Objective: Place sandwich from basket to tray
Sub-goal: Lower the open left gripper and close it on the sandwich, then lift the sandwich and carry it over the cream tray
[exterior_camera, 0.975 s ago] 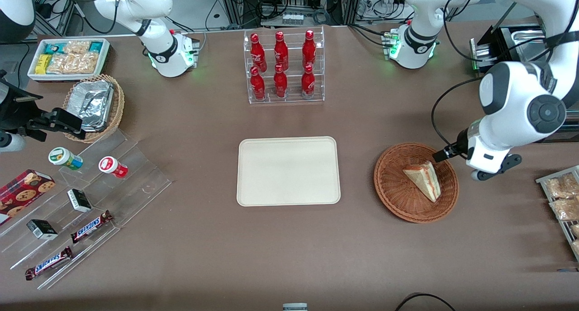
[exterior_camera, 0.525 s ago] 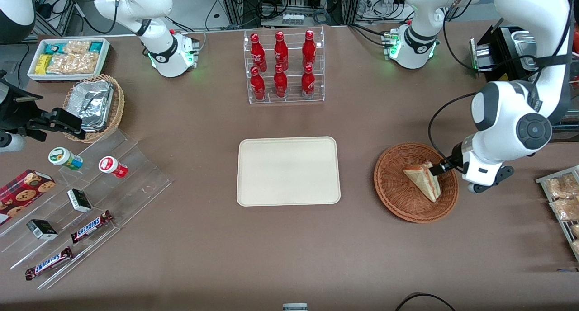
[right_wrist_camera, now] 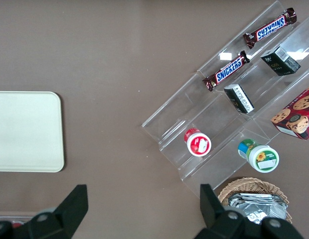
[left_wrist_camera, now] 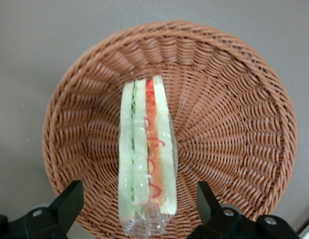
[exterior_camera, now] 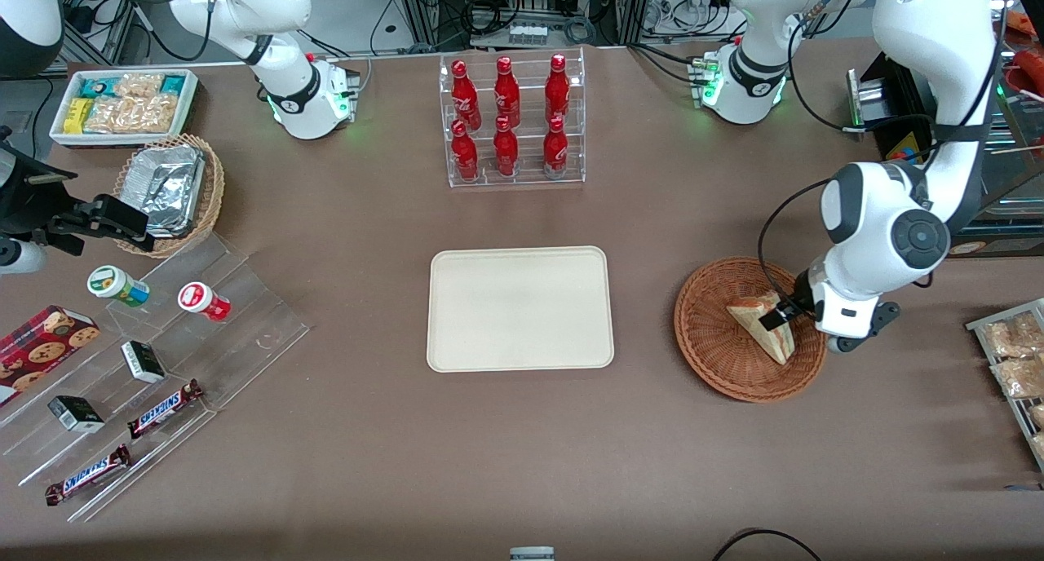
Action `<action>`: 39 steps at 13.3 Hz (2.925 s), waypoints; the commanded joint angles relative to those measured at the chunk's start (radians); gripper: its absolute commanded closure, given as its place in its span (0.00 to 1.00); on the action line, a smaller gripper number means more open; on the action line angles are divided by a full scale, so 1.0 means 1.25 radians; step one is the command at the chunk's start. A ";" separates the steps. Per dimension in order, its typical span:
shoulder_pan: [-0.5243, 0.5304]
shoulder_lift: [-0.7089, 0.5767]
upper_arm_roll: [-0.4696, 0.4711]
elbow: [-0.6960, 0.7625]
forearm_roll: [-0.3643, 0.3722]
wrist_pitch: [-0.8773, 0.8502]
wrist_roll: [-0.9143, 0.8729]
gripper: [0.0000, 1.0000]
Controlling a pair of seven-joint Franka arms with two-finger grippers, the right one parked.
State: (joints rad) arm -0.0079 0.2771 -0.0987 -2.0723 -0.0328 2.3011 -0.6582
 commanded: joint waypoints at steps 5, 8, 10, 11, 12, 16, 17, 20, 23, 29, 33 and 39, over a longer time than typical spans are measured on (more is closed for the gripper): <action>0.005 -0.019 -0.022 -0.093 0.002 0.141 -0.037 0.00; 0.006 -0.013 -0.020 -0.096 0.003 0.142 -0.037 0.20; 0.006 -0.014 -0.020 -0.099 0.003 0.141 -0.037 0.66; 0.006 -0.017 -0.020 -0.099 0.003 0.139 -0.035 0.89; 0.006 -0.019 -0.020 -0.098 0.004 0.135 -0.032 1.00; 0.006 -0.036 -0.020 -0.065 0.048 0.049 -0.023 1.00; 0.001 -0.036 -0.022 -0.032 0.070 -0.019 -0.022 1.00; -0.029 -0.038 -0.023 0.065 0.080 -0.178 -0.022 1.00; -0.072 -0.044 -0.024 0.136 0.080 -0.276 -0.018 1.00; -0.167 -0.014 -0.094 0.179 0.064 -0.269 0.054 1.00; -0.178 0.049 -0.171 0.221 0.063 -0.257 0.108 1.00; -0.202 0.160 -0.244 0.303 0.032 -0.185 0.117 1.00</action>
State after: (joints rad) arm -0.2334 0.4228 -0.3924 -1.7618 0.0188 2.0707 -0.5255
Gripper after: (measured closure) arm 0.859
